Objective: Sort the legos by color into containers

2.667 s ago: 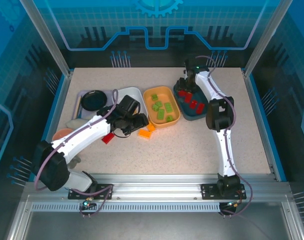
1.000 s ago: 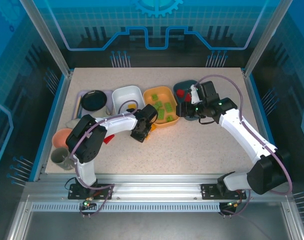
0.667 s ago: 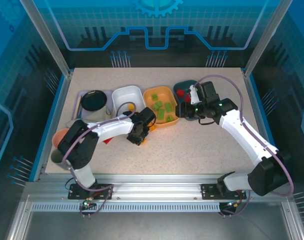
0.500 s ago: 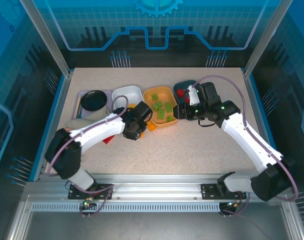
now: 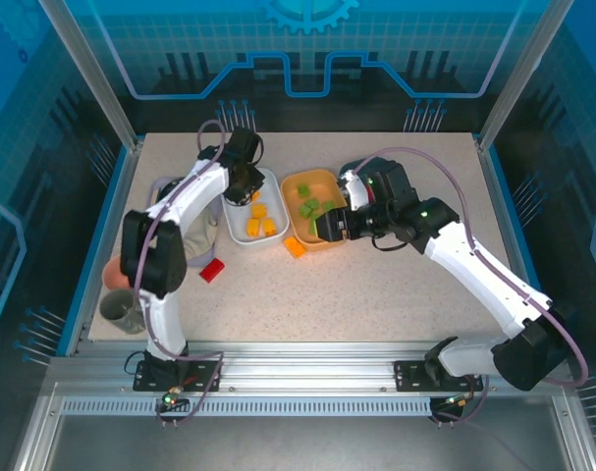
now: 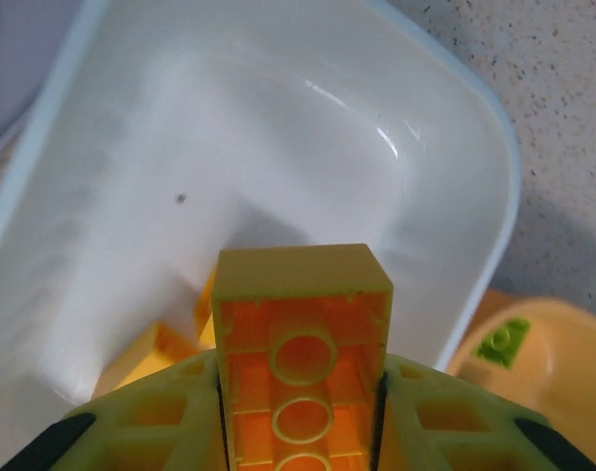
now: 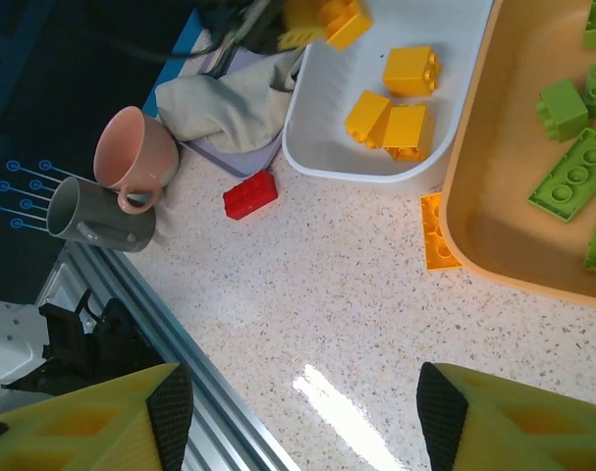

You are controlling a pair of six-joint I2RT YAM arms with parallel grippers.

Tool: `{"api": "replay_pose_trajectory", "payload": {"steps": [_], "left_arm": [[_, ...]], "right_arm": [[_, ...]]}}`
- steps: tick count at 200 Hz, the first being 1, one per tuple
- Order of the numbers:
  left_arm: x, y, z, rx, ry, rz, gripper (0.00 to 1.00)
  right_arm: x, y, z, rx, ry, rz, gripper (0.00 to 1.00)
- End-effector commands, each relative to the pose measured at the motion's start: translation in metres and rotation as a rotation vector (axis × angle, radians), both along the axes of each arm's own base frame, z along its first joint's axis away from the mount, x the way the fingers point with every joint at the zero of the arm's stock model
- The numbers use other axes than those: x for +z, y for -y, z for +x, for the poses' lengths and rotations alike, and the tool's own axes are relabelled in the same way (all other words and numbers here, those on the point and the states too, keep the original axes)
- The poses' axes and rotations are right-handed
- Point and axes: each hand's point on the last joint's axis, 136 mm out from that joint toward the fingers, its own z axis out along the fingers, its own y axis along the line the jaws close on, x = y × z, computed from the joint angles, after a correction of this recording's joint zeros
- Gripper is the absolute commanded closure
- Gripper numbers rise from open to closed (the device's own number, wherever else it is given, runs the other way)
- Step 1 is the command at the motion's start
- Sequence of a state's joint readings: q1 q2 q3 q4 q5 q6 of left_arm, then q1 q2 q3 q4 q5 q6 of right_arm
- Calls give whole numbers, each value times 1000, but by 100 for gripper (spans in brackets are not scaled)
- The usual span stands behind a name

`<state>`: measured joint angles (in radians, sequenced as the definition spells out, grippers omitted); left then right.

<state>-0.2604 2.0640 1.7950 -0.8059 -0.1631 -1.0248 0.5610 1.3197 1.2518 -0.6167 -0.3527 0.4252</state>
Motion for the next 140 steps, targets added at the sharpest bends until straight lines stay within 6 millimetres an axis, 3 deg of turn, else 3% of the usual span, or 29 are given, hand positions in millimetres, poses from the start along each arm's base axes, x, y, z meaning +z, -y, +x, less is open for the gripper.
{"api": "replay_pose_trajectory", "payload": {"steps": [1,35,56,74,114,131,140], "left_arm": [[-11,-7,17,-54,-31,3,73],[-42,-7,33,-56,-70,-52,65],[-43,-6,36,-52,-64,-61,61],[-37,-4,34,-51,-63,-73,49],[10,-7,18,-72,-8,-61,35],[39,-17,-7,-65,-4,-23,34],[57,-28,-29,-39,10,10,33]], "right_arm": [[4,-15,-3,46,5,21,35],[-13,-28,-11,87,-14,-11,35],[-19,-37,-14,105,-24,-23,35],[-27,-44,-16,125,-37,-34,35],[-43,-73,-22,219,-21,-106,35],[-48,-94,-29,289,13,-155,35],[-51,-106,-33,322,27,-188,35]]}}
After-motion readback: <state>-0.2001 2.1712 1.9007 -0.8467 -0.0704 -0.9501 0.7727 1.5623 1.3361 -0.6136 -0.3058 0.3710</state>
